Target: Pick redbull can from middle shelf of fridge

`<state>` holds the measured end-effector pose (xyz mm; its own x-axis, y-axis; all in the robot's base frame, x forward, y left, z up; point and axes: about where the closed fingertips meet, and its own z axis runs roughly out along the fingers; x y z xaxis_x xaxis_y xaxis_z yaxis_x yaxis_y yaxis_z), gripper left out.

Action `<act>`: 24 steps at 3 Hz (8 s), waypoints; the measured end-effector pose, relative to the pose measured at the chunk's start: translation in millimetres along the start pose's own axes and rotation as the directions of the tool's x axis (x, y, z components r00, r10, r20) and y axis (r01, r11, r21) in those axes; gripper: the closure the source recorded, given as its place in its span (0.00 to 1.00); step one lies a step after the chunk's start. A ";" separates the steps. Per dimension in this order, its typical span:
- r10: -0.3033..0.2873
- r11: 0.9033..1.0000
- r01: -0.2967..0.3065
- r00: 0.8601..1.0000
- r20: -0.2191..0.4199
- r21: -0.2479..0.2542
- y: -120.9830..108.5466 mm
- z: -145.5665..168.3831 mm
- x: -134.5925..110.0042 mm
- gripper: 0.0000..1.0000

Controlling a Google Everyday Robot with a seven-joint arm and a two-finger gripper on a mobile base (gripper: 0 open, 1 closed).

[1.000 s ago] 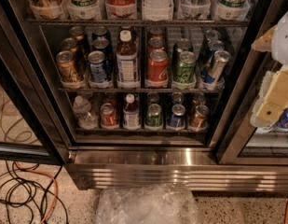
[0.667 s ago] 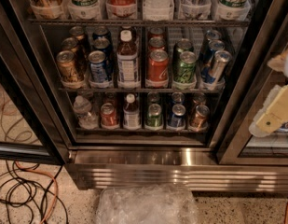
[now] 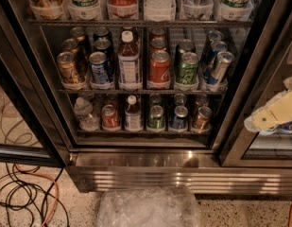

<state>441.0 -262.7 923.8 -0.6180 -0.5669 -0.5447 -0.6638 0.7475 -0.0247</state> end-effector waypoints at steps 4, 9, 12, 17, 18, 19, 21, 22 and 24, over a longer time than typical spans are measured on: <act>0.071 0.975 -0.020 0.972 0.224 -0.222 79.2 79.2 -77.9 0.00; 0.122 0.992 -0.105 0.908 0.402 -0.064 134.6 112.8 -53.8 0.00; 0.210 0.977 -0.191 0.810 0.548 -0.092 150.4 178.7 -90.8 0.00; -0.223 0.918 -0.055 0.748 0.625 0.394 12.2 191.2 -125.8 0.00; -0.238 0.901 -0.054 0.767 0.596 0.430 8.4 195.6 -124.2 0.00; -0.242 0.859 -0.062 0.826 0.509 0.509 6.9 208.5 -112.4 0.00; -0.185 0.849 -0.128 0.837 0.516 0.513 4.5 213.3 -117.6 0.18; -0.211 0.836 -0.120 0.831 0.515 0.536 -0.2 207.5 -120.9 0.16; -0.235 0.700 -0.303 0.758 0.609 0.647 -63.4 143.5 -129.1 0.02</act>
Offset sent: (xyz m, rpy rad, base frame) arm 0.0098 0.0101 0.0036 0.1099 -0.0195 -0.0721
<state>623.3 -187.2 875.3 -0.0557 -0.3943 -0.9173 -0.0051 0.9188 -0.3946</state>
